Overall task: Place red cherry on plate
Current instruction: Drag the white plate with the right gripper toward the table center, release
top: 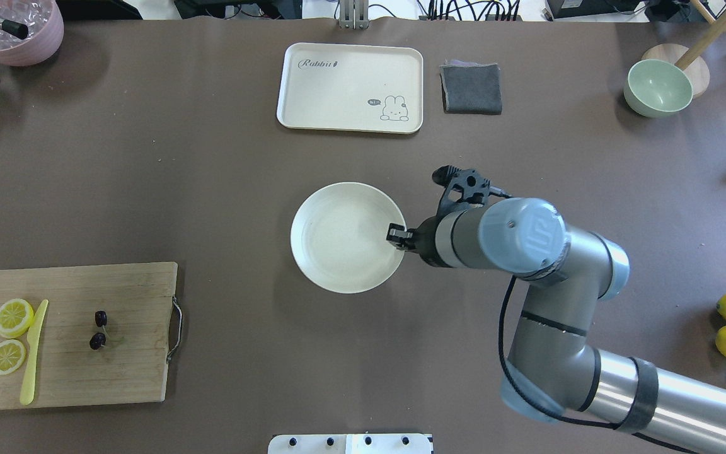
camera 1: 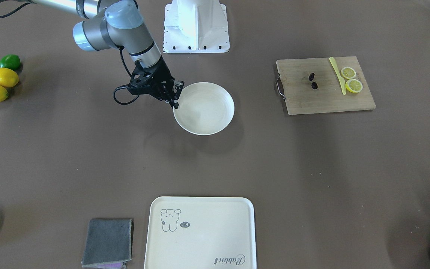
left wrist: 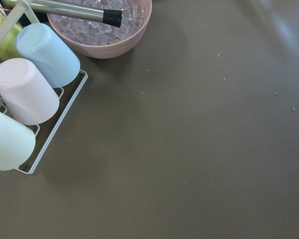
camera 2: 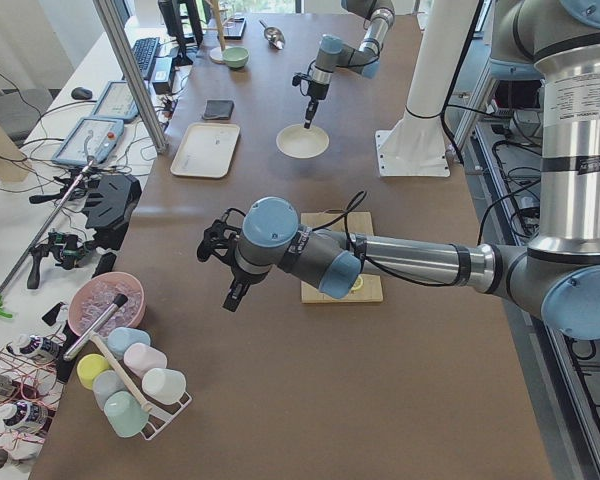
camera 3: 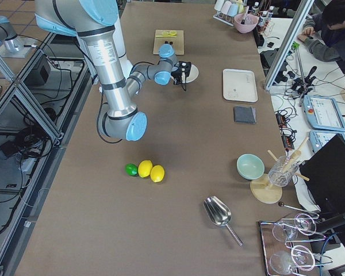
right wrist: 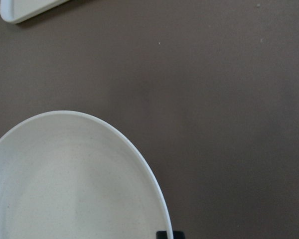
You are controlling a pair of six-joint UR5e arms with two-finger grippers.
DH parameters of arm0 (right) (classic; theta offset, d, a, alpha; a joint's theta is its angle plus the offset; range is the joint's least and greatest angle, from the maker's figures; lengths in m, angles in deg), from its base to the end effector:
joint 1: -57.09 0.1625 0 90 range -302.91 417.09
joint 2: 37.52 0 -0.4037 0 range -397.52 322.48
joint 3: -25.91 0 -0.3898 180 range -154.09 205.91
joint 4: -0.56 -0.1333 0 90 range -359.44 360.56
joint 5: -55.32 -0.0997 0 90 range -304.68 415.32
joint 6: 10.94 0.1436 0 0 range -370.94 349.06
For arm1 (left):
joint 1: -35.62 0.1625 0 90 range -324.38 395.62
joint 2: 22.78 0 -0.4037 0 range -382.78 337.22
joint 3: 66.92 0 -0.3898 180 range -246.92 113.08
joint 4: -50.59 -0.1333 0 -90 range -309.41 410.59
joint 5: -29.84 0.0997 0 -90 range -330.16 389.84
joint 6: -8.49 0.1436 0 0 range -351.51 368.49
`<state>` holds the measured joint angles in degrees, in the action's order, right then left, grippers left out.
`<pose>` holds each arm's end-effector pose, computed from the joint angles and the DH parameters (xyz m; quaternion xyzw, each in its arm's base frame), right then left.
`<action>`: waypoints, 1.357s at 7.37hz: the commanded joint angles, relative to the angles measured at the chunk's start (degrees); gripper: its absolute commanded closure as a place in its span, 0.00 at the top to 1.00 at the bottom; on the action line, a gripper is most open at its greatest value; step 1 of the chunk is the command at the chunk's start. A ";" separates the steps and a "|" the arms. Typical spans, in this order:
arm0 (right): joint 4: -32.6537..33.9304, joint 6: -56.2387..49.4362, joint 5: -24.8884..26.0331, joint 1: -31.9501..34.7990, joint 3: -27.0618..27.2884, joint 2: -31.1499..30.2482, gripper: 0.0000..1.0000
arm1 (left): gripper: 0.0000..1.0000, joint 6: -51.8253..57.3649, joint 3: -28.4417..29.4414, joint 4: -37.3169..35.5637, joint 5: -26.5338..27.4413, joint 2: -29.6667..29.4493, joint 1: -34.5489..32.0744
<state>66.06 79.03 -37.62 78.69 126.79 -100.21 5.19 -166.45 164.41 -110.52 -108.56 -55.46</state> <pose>-0.5717 -0.3618 0.2574 0.0761 -0.5149 0.1467 0.8412 -0.0320 -0.4896 0.5605 0.2196 0.4161 0.0734 0.8793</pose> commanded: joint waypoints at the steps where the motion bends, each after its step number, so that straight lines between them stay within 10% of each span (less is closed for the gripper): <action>1: 1.65 0.56 4.85 -2.80 -3.12 2.21 0.00 | 0.98 0.05 0.04 0.00 0.00 0.09 0.03; 3: 1.30 0.56 4.95 -2.80 -4.38 3.37 0.00 | 0.98 -0.04 0.04 0.00 -0.09 0.09 -0.06; 4: 1.55 -0.23 5.30 -2.71 -4.38 3.19 0.76 | 0.98 -0.04 -0.05 0.00 -0.09 0.09 0.03; 5: 1.56 -0.58 6.87 -1.84 -4.11 3.19 0.99 | 0.98 -0.04 -0.05 0.00 -0.09 0.09 0.03; 10: 8.64 -19.94 -16.44 19.74 6.47 -4.42 1.00 | 0.98 -26.50 -4.88 13.47 2.09 3.68 8.16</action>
<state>71.10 66.02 -47.75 92.45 128.47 -101.12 -12.30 -170.11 171.67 -109.66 -106.69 -51.33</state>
